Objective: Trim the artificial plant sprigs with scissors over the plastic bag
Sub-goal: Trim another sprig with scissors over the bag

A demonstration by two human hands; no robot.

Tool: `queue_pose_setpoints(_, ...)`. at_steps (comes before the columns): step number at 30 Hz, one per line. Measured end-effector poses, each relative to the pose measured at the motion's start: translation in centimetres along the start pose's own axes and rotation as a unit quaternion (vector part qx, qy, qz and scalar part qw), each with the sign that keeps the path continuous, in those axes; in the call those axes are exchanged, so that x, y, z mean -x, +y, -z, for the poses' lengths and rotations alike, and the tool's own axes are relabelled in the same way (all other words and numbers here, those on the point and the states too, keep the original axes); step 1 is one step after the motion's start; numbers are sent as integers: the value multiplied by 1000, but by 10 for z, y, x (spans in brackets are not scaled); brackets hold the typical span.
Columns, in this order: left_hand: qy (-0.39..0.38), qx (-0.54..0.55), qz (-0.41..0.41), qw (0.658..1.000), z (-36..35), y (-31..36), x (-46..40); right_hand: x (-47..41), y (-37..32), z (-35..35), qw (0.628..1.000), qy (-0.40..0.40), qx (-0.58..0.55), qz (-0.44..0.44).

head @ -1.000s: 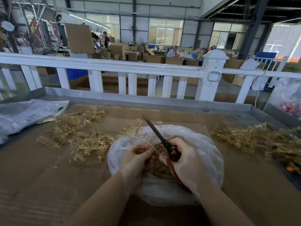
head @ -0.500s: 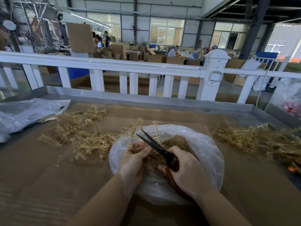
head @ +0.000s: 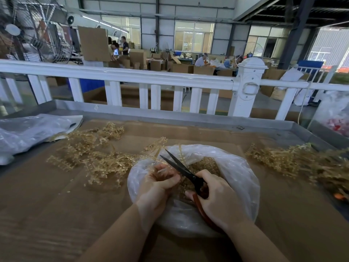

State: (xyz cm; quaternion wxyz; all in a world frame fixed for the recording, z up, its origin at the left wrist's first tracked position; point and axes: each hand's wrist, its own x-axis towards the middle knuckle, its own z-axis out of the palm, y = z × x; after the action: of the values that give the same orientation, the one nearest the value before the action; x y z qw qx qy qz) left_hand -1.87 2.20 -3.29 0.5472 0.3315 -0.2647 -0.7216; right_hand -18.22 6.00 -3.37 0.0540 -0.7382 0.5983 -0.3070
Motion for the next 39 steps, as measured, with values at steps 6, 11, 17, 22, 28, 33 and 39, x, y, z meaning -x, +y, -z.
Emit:
queue_pose_setpoints(6,28,19,-29,999,-1,-2,-2,0,1,0,1000,7,-8,-10)
queue_pose_setpoints(11,77,19,-42,996,-3,-4,-4,2,0,2,1000,3,-17,-13)
queue_pose_setpoints(17,77,8,-37,996,-2,-4,-1,5,-2,4,999,26,-41,-17)
queue_pose_setpoints(22,57,4,-63,996,-2,-4,2,5,-3,6,998,33,-51,-17)
queue_pose_setpoints(28,60,38,-64,995,-4,-3,3,5,-2,6,997,28,-63,-20)
queue_pose_setpoints(33,71,38,-66,995,-4,-4,1,6,1,4,997,26,-63,-21)
queue_pose_setpoints(39,78,20,-59,995,-3,-2,-2,4,3,2,998,24,-61,-23)
